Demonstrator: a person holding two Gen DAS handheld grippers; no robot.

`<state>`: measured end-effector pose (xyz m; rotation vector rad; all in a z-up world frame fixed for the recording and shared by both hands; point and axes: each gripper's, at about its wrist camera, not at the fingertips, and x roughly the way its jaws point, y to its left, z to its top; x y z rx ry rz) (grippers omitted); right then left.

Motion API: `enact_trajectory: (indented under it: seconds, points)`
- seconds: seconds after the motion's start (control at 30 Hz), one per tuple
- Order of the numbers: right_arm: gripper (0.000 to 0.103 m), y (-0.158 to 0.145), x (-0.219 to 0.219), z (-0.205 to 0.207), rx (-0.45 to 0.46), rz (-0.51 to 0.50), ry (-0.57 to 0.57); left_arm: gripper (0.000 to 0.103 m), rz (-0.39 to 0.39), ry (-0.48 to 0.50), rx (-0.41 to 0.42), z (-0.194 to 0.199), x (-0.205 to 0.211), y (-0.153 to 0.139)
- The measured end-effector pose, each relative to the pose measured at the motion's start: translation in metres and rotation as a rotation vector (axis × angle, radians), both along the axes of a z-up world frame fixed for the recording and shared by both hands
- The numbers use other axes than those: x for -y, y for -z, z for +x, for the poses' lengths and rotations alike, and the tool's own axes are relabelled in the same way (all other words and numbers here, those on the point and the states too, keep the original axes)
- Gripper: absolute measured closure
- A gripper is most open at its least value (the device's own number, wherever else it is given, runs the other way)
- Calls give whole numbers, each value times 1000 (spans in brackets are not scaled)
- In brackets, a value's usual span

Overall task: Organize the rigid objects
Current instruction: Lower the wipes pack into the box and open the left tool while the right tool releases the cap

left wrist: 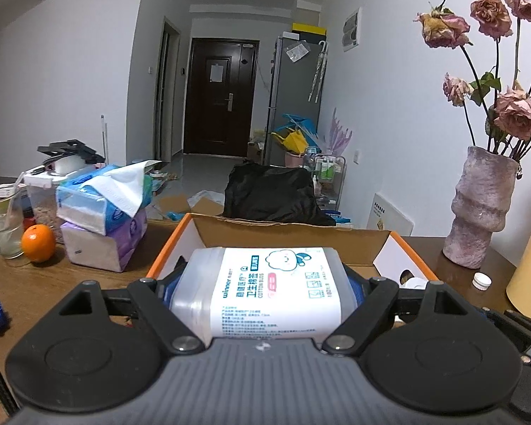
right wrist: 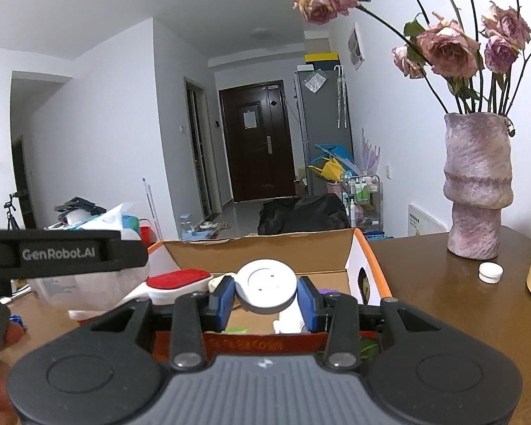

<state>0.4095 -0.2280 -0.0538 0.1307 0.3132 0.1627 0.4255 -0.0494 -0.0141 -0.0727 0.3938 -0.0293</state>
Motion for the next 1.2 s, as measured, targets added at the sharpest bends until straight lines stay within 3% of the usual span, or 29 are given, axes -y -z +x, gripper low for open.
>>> enact_trajectory:
  seconds: [0.83, 1.2]
  points:
    - [65, 16, 6, 76, -18, -66, 71, 20, 63, 1, 18, 72, 18, 12]
    - [65, 18, 3, 88, -22, -79, 76, 20, 69, -15, 6, 89, 16, 18]
